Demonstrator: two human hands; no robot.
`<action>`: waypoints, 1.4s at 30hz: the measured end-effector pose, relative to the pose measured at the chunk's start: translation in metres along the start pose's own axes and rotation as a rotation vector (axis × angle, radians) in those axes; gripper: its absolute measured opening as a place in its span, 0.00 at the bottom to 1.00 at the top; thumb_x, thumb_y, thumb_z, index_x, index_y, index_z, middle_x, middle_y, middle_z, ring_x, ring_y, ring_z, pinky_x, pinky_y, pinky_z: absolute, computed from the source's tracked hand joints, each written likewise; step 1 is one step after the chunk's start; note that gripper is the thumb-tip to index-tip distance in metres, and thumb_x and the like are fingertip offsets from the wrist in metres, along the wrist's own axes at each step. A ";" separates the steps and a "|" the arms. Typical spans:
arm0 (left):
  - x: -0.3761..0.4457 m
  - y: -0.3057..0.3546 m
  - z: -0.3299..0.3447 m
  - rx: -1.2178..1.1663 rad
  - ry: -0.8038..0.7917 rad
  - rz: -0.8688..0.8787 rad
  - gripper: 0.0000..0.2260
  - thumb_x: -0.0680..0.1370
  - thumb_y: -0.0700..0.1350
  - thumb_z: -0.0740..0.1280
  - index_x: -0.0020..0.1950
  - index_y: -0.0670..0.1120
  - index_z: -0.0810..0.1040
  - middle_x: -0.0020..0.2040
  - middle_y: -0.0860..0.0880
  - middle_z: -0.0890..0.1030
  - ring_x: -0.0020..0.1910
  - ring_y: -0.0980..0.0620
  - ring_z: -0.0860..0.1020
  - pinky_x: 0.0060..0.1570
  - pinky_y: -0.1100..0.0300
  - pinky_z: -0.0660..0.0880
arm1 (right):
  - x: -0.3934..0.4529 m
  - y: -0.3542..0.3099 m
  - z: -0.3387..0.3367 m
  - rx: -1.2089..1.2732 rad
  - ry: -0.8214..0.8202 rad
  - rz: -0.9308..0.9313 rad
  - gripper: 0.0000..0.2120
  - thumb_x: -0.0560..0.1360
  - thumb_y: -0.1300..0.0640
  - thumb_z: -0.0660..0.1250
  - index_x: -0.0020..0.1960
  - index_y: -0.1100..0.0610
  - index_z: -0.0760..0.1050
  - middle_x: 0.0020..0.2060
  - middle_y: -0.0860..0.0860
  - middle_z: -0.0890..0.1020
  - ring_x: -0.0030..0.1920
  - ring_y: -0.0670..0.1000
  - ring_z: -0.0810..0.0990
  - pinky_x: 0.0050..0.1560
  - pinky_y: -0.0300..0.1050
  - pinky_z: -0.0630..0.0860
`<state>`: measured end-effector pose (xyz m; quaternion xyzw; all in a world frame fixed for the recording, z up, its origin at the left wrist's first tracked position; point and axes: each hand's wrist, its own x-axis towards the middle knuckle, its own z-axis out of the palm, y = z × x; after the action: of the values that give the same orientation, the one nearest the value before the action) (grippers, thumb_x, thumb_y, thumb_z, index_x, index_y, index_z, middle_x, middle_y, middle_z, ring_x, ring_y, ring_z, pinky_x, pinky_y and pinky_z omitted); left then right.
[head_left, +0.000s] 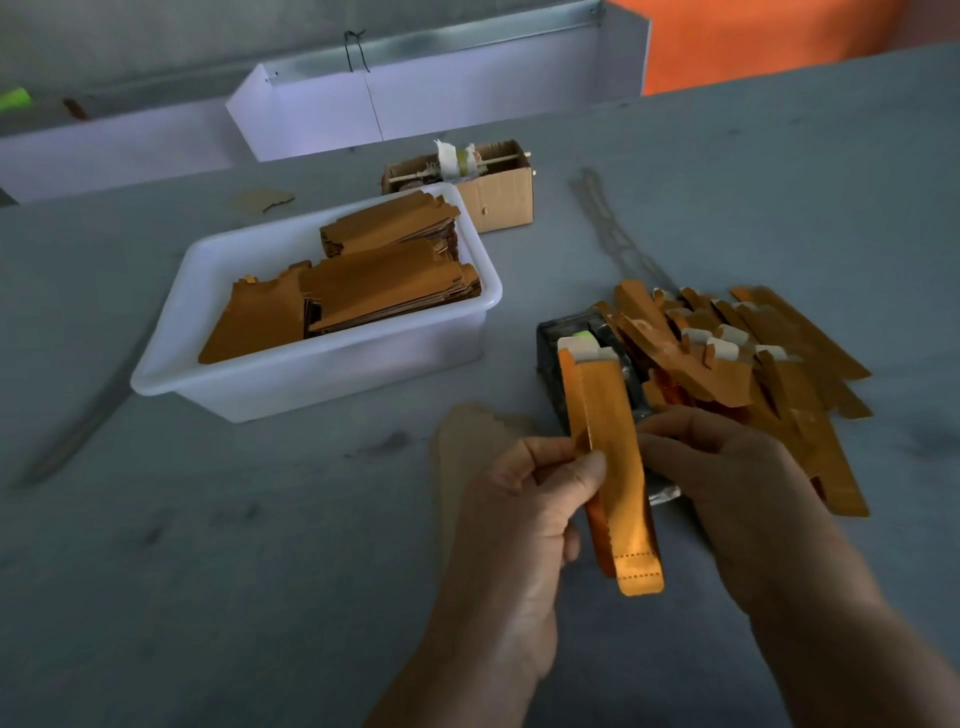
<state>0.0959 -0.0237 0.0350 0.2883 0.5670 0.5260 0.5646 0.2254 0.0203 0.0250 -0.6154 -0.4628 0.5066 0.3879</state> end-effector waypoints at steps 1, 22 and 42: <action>0.000 -0.001 0.000 0.000 0.000 0.004 0.00 0.74 0.40 0.71 0.43 0.44 0.82 0.31 0.52 0.78 0.23 0.60 0.69 0.22 0.70 0.65 | -0.001 0.000 0.001 0.075 -0.021 0.027 0.04 0.72 0.56 0.68 0.40 0.54 0.82 0.38 0.51 0.83 0.44 0.52 0.80 0.44 0.45 0.73; 0.009 0.010 0.006 0.145 -0.065 0.078 0.05 0.75 0.37 0.69 0.40 0.44 0.78 0.27 0.53 0.76 0.24 0.59 0.70 0.22 0.68 0.65 | -0.017 0.022 0.004 -0.172 0.198 -0.211 0.06 0.70 0.56 0.71 0.35 0.49 0.77 0.58 0.42 0.73 0.58 0.44 0.72 0.51 0.42 0.71; 0.016 0.025 0.009 0.431 -0.077 0.050 0.02 0.75 0.40 0.70 0.45 0.46 0.80 0.31 0.53 0.79 0.22 0.62 0.72 0.24 0.71 0.68 | -0.028 0.015 -0.019 -0.321 0.262 -0.494 0.02 0.72 0.57 0.68 0.41 0.51 0.76 0.43 0.44 0.77 0.41 0.39 0.76 0.36 0.28 0.72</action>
<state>0.0948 0.0004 0.0547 0.4362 0.6369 0.3952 0.4978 0.2455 -0.0105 0.0215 -0.5976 -0.6184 0.2340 0.4535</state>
